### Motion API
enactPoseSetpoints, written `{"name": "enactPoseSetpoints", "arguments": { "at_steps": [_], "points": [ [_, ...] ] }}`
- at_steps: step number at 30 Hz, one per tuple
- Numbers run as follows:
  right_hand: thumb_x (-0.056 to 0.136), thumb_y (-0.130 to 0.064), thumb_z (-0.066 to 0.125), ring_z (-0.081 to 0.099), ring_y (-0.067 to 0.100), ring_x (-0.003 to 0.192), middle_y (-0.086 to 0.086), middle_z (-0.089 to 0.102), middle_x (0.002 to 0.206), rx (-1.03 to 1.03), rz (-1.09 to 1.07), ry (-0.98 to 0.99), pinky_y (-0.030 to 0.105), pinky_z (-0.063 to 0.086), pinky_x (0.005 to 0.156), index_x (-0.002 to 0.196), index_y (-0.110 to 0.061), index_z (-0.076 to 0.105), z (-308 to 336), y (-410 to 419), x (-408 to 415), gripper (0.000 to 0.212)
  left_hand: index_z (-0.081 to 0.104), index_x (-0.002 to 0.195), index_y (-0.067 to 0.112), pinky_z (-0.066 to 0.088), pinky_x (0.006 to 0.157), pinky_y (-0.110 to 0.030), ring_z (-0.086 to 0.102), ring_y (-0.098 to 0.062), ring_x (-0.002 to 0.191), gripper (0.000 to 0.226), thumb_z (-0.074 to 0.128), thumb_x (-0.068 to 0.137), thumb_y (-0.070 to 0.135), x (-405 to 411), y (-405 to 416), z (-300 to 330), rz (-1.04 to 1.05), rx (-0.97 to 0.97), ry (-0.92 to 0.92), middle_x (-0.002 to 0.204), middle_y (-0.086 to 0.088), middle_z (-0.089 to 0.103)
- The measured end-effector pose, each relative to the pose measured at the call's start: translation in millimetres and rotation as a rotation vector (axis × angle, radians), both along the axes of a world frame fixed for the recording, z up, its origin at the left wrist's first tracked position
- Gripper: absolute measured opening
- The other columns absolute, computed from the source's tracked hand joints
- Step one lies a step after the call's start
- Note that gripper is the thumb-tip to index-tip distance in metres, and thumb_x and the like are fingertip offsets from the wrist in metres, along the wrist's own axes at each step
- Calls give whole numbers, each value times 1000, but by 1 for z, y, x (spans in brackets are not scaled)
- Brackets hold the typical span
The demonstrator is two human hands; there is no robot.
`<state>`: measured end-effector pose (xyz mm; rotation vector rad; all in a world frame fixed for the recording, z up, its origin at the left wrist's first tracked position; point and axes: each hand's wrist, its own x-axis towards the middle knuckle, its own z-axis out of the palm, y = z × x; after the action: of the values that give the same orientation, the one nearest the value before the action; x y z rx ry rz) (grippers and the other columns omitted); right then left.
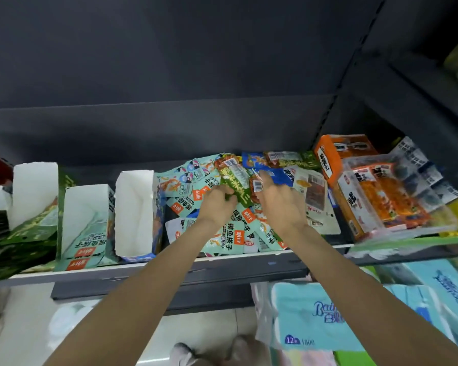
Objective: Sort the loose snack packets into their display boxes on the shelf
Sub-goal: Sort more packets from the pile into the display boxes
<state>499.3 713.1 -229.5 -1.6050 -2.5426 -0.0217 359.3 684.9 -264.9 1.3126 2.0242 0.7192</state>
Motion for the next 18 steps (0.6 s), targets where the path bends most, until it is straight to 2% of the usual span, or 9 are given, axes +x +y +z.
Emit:
{"name": "enactPoseSetpoints", "arguments": {
  "at_steps": [1,4,7,8,10,12,14,16,18],
  "points": [
    [97,-14,43,65,27,71,8,65,75,7,2,106,32,45,55,143,-13,30,10,1,-3,48,62,102,11,41,56,-9,56,-12,76,20,43,97,17,0,0,7,54,0,-55,99,-2,61],
    [96,-13,42,59,22,64,7,59,72,-78,-56,559,28,42,49,121,-12,49,30,2,-15,26,52,72,15,53,76,-30,68,-29,82,29,42,97,28,-6,2,25,239,-58,-200,91,-13,69],
    [91,-2,48,59,17,71,1,61,82,-260,-158,1044,19,44,57,109,-10,47,34,1,-33,19,53,88,5,57,60,-25,68,-22,65,39,42,97,41,-16,-2,44,307,-196,-360,90,-14,67],
    [89,2,51,60,17,79,-3,61,87,-337,-186,1179,22,47,65,113,-12,43,35,-1,-39,28,53,95,4,57,59,-22,68,-21,64,41,43,97,43,-20,-4,48,332,-202,-512,89,-14,67],
    [84,6,59,57,11,90,-12,55,98,-482,-219,1356,23,50,76,127,-20,36,36,-6,-50,55,55,107,3,59,72,-28,70,-22,77,37,52,95,38,-33,-12,57,398,-81,-761,97,-14,70],
    [80,5,66,55,12,99,-9,52,112,-590,-215,1353,30,52,83,128,-32,37,36,-13,-63,68,50,109,6,57,73,-30,68,-19,83,28,60,92,25,-52,-23,65,458,120,-717,105,-8,68],
    [76,0,73,59,16,99,-4,59,109,-669,-138,1276,38,56,81,107,-33,52,38,-20,-79,50,45,119,10,54,66,-27,64,-17,85,34,63,90,15,-77,-39,76,473,289,-565,103,-4,66],
    [76,-4,74,63,10,84,-4,66,92,-693,-18,1177,28,57,71,91,-24,58,44,-30,-101,30,53,110,13,55,71,-29,64,-20,90,25,63,88,8,-106,-57,86,433,417,-478,99,-3,67],
    [81,-6,70,62,2,72,-2,68,87,-677,72,1116,19,52,65,90,-11,63,49,-41,-130,12,57,96,18,55,79,-32,65,-19,91,19,64,86,5,-138,-76,93,397,487,-389,97,-1,67]
  ]
}}
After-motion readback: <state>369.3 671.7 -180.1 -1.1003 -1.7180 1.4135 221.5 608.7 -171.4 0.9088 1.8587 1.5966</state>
